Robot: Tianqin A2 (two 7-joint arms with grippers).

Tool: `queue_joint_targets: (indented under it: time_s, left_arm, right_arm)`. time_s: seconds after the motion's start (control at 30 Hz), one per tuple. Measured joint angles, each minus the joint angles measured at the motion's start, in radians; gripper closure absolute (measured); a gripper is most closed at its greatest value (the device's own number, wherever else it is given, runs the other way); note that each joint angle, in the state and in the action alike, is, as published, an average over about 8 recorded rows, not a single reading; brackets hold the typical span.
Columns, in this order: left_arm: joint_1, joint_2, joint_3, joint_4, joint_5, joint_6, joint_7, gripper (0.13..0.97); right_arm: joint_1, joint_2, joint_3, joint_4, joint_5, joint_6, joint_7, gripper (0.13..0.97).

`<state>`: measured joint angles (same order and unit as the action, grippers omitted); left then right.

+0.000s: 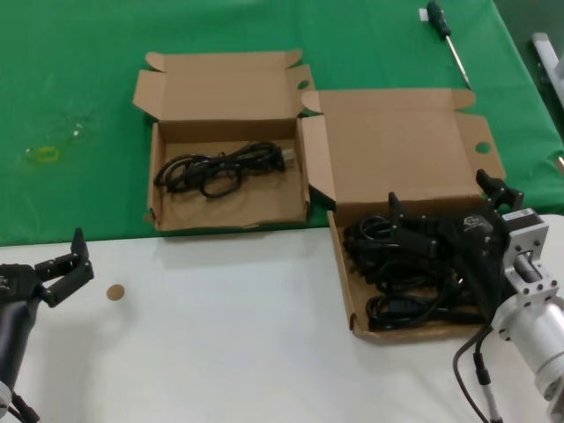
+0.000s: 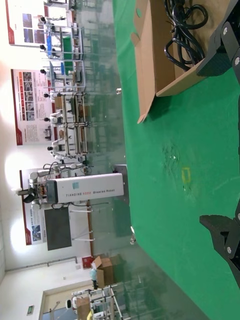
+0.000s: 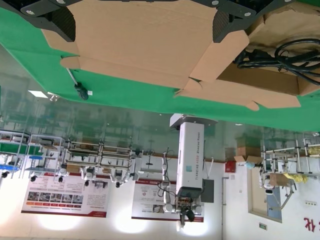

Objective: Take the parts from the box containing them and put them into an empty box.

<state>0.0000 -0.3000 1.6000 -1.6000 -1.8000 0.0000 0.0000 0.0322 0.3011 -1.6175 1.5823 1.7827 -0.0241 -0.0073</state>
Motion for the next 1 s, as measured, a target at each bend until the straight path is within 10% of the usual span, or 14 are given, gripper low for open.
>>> queue_joint_targets:
  time_s: [1.0]
  left_arm:
    - [0.000, 0.000, 0.000, 0.000, 0.000, 0.000, 0.000, 0.132]
  right_arm:
    - [0.000, 0.000, 0.000, 0.000, 0.000, 0.000, 0.000, 0.129]
